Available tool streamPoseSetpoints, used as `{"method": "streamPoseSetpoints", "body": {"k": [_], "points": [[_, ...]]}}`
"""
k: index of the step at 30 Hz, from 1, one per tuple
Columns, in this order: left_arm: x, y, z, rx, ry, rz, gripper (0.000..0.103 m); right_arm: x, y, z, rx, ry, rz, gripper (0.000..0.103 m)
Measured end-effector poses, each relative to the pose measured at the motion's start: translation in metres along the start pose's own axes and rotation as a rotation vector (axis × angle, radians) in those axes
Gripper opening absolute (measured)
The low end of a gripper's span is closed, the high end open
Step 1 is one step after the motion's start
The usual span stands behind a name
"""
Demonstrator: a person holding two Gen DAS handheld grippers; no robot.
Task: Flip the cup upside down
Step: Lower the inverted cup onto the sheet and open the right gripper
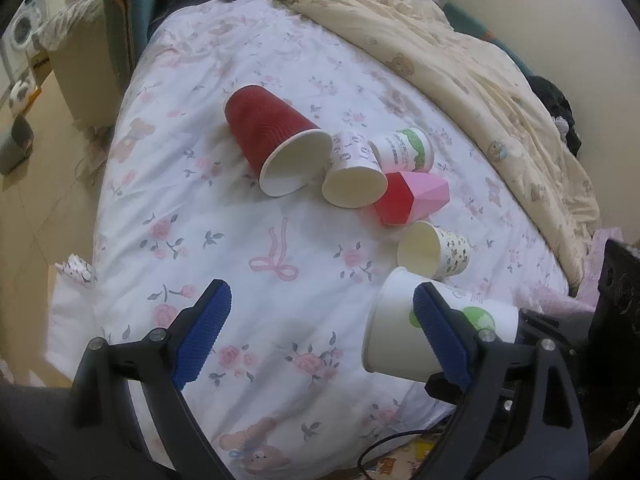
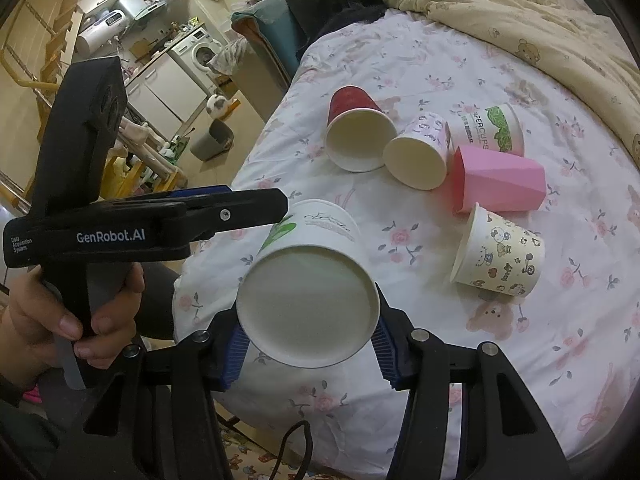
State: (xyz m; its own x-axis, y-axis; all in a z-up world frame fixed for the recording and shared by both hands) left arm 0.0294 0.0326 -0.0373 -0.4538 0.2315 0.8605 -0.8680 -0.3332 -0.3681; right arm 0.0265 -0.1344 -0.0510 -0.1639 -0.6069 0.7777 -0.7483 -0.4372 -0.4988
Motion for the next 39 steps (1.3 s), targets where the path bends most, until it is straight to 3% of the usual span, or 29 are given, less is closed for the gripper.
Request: {"method": "streamPoseSetpoints", "body": {"k": [4, 6, 10, 13, 18, 26, 35, 37, 39], "points": [[0.012, -0.005, -0.014, 0.032, -0.041, 0.037, 0.091, 0.003, -0.002, 0.007, -0.020, 0.028, -0.015, 0.056], [0.016, -0.004, -0.024, 0.047, -0.110, 0.051, 0.091, 0.001, -0.011, 0.016, -0.020, 0.076, -0.052, 0.056], [0.023, -0.005, -0.039, 0.073, -0.160, 0.066, 0.091, -0.012, -0.032, 0.032, -0.025, 0.114, -0.139, 0.056], [0.025, -0.006, -0.045, 0.089, -0.136, 0.062, 0.091, -0.028, -0.045, 0.038, -0.008, 0.137, -0.199, 0.056], [0.028, -0.008, -0.043, 0.069, -0.168, 0.073, 0.099, -0.061, -0.058, 0.042, 0.035, 0.186, -0.296, 0.056], [0.024, -0.003, -0.039, 0.026, -0.187, 0.039, 0.103, -0.107, -0.064, 0.053, 0.032, 0.253, -0.413, 0.058], [0.022, -0.001, -0.035, 0.015, -0.189, 0.030, 0.103, -0.122, -0.065, 0.058, 0.002, 0.261, -0.437, 0.063], [0.022, -0.001, -0.036, 0.015, -0.189, 0.029, 0.103, -0.122, -0.064, 0.058, 0.014, 0.272, -0.436, 0.067], [0.022, -0.001, -0.036, 0.025, -0.185, 0.028, 0.103, -0.119, -0.063, 0.059, 0.000, 0.264, -0.416, 0.087]]}}
Point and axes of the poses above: each gripper's, at about its wrist camera, not at the fingertips, and x roughly against the way its jaws point, z to its right, y to its underside, the point moved 3 cm from there along -x, roughly the way its jaws point, and after that the axes turned 6 degrees about x, right-handed, at the moved point
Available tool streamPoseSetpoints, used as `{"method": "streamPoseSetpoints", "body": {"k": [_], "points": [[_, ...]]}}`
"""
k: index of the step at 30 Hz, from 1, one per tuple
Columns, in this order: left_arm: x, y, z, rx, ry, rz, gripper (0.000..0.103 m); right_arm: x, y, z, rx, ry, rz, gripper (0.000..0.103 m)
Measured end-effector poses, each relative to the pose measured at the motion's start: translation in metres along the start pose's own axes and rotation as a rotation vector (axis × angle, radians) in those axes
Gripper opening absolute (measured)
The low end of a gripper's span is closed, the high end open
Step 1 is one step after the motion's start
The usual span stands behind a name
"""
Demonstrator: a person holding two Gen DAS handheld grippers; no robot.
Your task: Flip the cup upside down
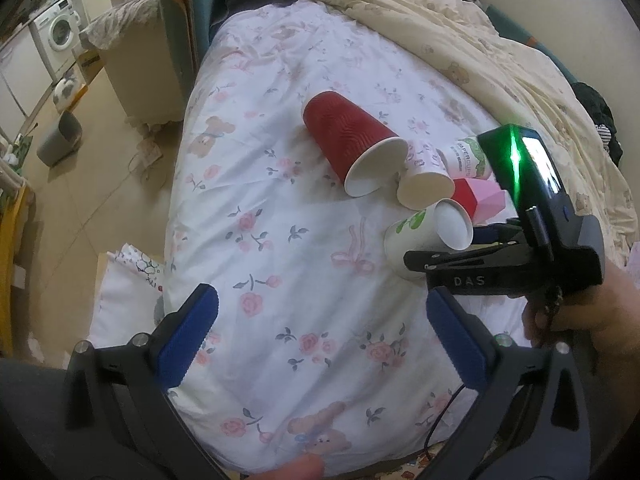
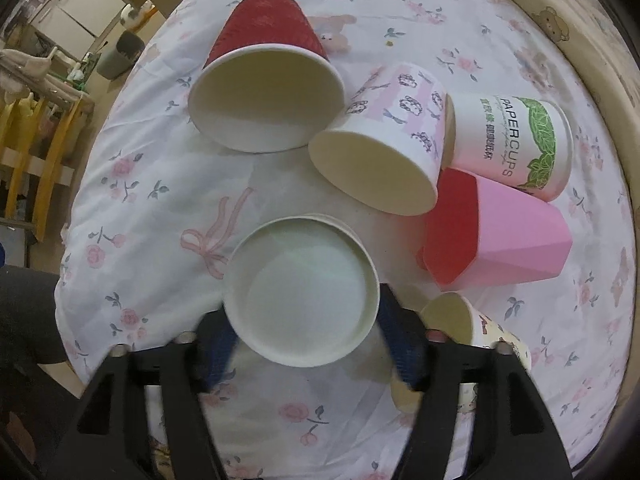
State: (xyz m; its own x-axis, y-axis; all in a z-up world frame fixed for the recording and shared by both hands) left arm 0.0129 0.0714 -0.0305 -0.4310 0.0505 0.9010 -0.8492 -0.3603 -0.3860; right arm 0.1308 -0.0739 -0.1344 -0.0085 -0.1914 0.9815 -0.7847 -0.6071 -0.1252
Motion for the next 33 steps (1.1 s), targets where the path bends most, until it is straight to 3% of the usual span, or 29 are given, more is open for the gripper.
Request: {"method": "streamPoseSetpoints", "body": {"k": [3, 12, 15, 21, 27, 33], "points": [[0.001, 0.000, -0.001, 0.005, 0.007, 0.010, 0.103, 0.009, 0.001, 0.002, -0.016, -0.049, 0.032, 0.098], [0.006, -0.002, 0.003, -0.010, -0.005, 0.060, 0.103, 0.080, 0.041, 0.024, -0.133, -0.172, 0.303, 0.103], [0.009, -0.002, 0.006, -0.012, 0.000, 0.080, 0.103, 0.105, 0.055, 0.024, -0.169, -0.137, 0.381, 0.103], [0.014, 0.002, 0.016, -0.036, -0.019, 0.127, 0.103, 0.125, 0.089, 0.023, -0.195, -0.017, 0.444, 0.103], [0.016, 0.006, 0.020, -0.043, -0.019, 0.163, 0.103, 0.131, 0.116, 0.022, -0.225, 0.047, 0.517, 0.103], [0.016, 0.009, 0.026, -0.068, -0.035, 0.188, 0.103, 0.120, 0.124, 0.026, -0.253, 0.074, 0.531, 0.103]]}}
Point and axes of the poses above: each gripper's, at about its wrist camera, not at the fingertips, and x roughly against the way its jaws point, z to its right, y to its underside, the point moved 3 cm from there along -x, roughly the way its jaws point, and after that the axes turned 6 degrees about x, right-handed, at the moved point
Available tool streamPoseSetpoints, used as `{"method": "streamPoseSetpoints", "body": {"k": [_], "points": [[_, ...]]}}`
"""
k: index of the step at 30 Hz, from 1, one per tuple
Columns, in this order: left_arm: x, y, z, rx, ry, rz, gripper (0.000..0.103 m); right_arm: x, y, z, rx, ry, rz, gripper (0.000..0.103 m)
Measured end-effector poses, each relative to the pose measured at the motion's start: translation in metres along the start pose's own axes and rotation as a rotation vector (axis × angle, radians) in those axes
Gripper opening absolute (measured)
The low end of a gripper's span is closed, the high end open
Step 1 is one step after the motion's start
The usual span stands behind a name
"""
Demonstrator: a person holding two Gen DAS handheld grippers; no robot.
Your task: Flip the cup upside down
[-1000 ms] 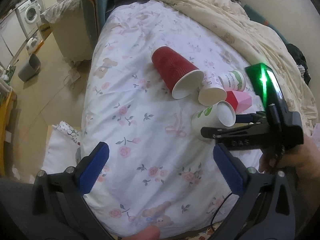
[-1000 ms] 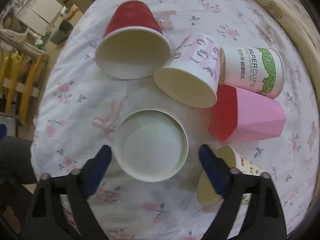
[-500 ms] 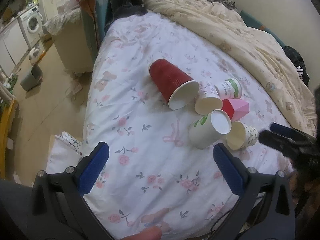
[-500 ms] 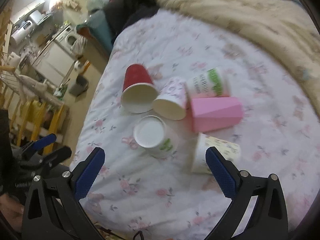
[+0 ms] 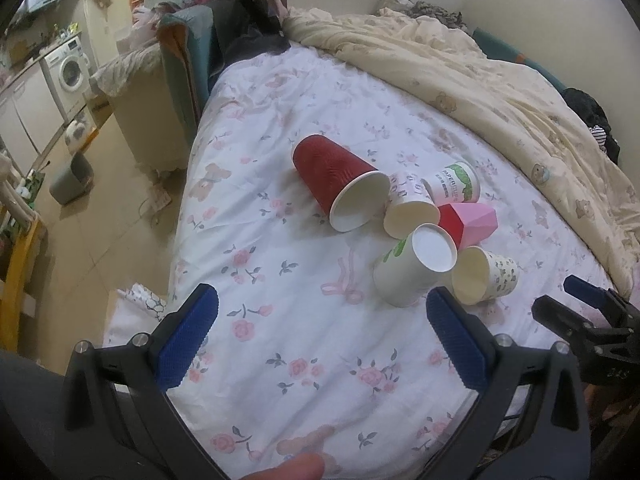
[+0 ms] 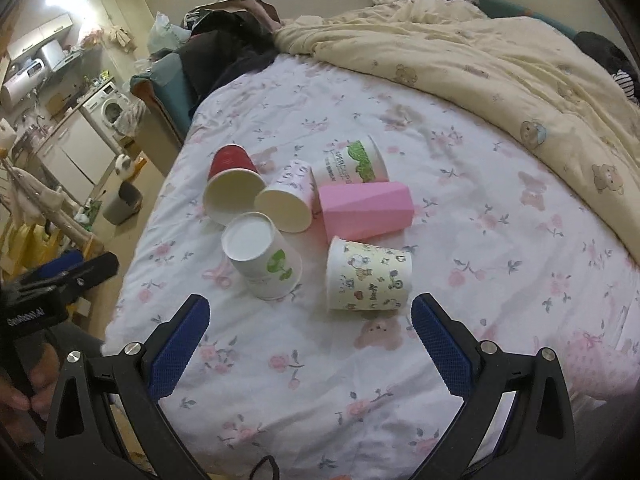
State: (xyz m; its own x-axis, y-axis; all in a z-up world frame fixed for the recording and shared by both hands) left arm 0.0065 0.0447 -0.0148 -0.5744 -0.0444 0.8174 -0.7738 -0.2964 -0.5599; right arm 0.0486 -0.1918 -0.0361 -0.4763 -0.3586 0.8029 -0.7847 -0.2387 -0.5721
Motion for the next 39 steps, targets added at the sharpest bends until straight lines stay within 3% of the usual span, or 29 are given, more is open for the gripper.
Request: {"method": "streamPoseSetpoints", "body": {"k": [9, 39], "points": [[-0.004, 0.004, 0.014, -0.042, 0.005, 0.003, 0.103, -0.007, -0.003, 0.006, -0.028, 0.021, 0.020, 0.103], [-0.007, 0.005, 0.012, -0.036, 0.002, -0.003, 0.103, -0.005, -0.003, 0.007, -0.017, 0.045, 0.029, 0.103]]}}
Point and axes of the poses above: each gripper's, at about its wrist camera, not at the fingertips, and x roughly against the way its jaws point, z to its right, y to its underside, the point moved 3 cm from there along -x, roughly the way its jaws point, and after that the axes turned 6 degrees about x, right-handed, at the moved point
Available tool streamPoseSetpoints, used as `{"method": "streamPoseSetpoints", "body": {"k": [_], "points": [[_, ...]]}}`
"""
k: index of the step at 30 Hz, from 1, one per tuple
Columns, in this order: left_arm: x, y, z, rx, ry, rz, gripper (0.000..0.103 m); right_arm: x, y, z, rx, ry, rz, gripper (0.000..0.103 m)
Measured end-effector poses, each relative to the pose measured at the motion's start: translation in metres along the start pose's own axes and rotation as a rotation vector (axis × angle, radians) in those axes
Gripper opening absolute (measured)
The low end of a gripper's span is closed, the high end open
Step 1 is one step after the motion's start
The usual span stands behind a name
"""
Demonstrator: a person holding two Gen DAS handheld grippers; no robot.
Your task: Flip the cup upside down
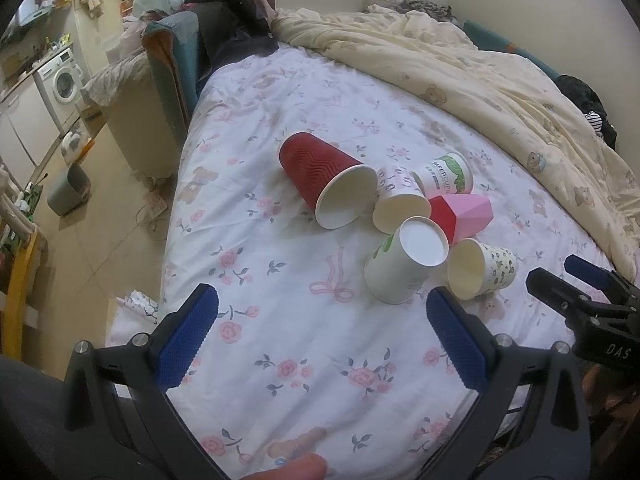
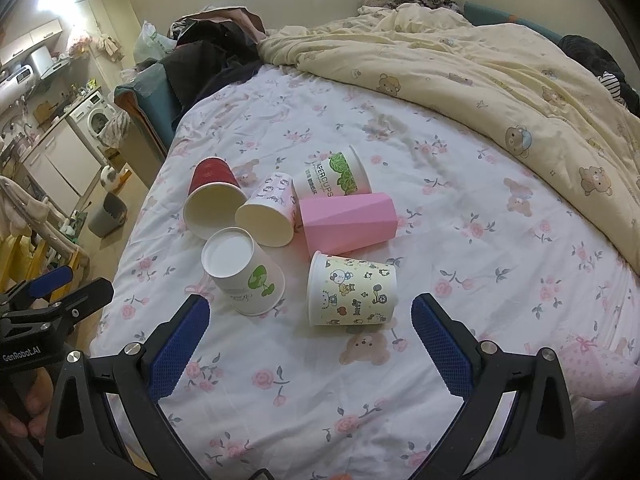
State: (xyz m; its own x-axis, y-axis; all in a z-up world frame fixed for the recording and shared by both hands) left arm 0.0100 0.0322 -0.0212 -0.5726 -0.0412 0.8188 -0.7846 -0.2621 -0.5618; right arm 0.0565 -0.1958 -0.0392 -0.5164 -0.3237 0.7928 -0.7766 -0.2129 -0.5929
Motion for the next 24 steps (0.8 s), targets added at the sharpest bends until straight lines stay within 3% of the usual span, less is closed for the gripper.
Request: {"method": "streamPoseSetpoints", "body": {"k": [24], "points": [[0.0006, 0.0006, 0.0046, -0.028, -0.012, 0.007, 0.103, 0.0026, -0.0014, 0.0007, 0.004, 0.003, 0.001, 0.103]]}}
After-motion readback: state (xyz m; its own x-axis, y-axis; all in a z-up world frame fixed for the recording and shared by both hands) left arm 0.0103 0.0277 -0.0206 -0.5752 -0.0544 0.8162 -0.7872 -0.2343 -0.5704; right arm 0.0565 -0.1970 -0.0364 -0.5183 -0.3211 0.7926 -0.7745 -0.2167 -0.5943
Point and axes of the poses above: each gripper's, at about its wrist camera, not at the fingertips, and x roughly against the way its jaws point, z to its right, y to its underside, the point moved 3 cm from there along -x, roughly the way its jaws point, and after that the axes turned 6 degrees about x, right-handed, at the moved point
